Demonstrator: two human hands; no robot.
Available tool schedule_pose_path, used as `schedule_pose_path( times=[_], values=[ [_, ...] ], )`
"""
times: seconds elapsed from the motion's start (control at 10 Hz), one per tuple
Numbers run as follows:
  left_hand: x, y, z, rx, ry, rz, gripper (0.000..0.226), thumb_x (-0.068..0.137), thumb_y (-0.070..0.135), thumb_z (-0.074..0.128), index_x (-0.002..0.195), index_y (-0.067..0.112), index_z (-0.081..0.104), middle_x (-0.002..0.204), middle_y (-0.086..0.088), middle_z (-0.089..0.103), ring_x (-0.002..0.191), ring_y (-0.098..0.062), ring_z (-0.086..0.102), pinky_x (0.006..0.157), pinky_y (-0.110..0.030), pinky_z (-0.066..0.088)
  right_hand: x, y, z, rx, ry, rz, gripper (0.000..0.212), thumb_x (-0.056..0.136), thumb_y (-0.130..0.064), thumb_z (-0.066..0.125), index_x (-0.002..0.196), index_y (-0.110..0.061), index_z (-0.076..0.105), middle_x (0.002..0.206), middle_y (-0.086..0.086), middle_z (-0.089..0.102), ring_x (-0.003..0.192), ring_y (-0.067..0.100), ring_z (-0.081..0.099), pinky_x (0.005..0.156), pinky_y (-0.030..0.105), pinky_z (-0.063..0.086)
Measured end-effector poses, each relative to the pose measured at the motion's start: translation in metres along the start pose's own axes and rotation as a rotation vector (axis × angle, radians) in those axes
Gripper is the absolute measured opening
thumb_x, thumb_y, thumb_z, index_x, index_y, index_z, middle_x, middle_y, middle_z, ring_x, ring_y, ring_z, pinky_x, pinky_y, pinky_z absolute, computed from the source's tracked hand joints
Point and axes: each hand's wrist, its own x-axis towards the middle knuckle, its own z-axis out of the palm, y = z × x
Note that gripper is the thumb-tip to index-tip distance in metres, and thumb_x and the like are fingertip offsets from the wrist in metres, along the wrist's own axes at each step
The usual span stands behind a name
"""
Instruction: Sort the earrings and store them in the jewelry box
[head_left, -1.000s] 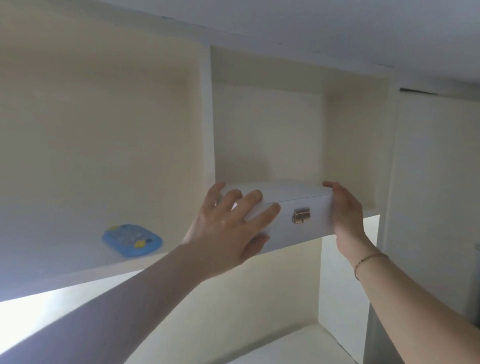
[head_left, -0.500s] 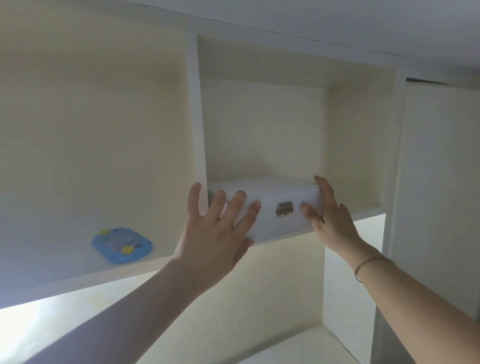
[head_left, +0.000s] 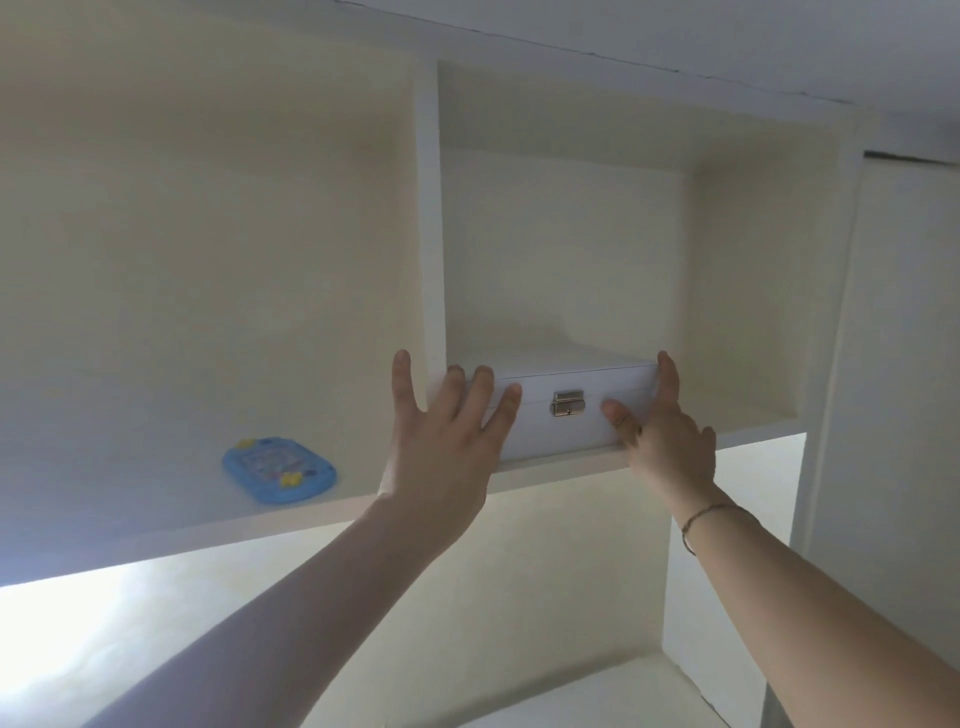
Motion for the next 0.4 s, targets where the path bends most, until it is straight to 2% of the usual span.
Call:
schedule_pose_path(
  times=[0.1,0.2,0.3,0.4],
  values=[
    [-0.002,0.002,-0.002,-0.031,-0.002,-0.014,0.077,0.072,0.029,0.078,0.141,0.018,0.049,0.142,-0.015,0.045,0.127,-0.037,0.041,0.107,-0.074,0.003,-0.003,-0.003,0.004,0.049,-0.028,0.067,0.087,0.085,-0.07,0.036,0.152,-0.025,0.003,0.122,0.016,0.063,0.116,0.035,0.056,0.113,0.052,0.019],
    [-0.017,0.005,-0.005,-0.099,0.045,-0.022,0.061,0.078,0.031,0.071,0.135,0.019,0.055,0.153,-0.016,0.037,0.141,-0.038,0.032,0.108,-0.074,0.008,-0.014,0.0,0.008,0.16,-0.043,0.071,0.08,0.089,-0.061,0.046,0.15,-0.019,0.015,0.132,0.012,0.057,0.126,0.029,0.05,0.113,0.051,0.023],
    [-0.06,0.017,-0.003,-0.241,0.102,0.062,0.049,0.077,0.035,0.069,0.124,0.023,0.063,0.156,-0.012,0.035,0.146,-0.036,0.026,0.11,-0.072,0.013,-0.045,0.009,0.012,0.194,-0.003,0.003,0.069,0.091,-0.047,0.054,0.146,-0.012,0.03,0.144,0.012,0.044,0.137,0.028,0.038,0.105,0.048,0.039],
    [-0.143,0.045,0.018,-0.352,0.166,0.189,0.023,0.089,0.028,0.061,0.111,0.031,0.067,0.151,-0.009,0.042,0.141,-0.036,0.035,0.117,-0.061,0.013,-0.086,0.013,-0.005,0.065,0.009,-0.205,0.051,0.087,-0.033,0.066,0.132,-0.014,0.052,0.142,0.003,0.05,0.133,0.022,0.044,0.1,0.036,0.042]
  ],
)
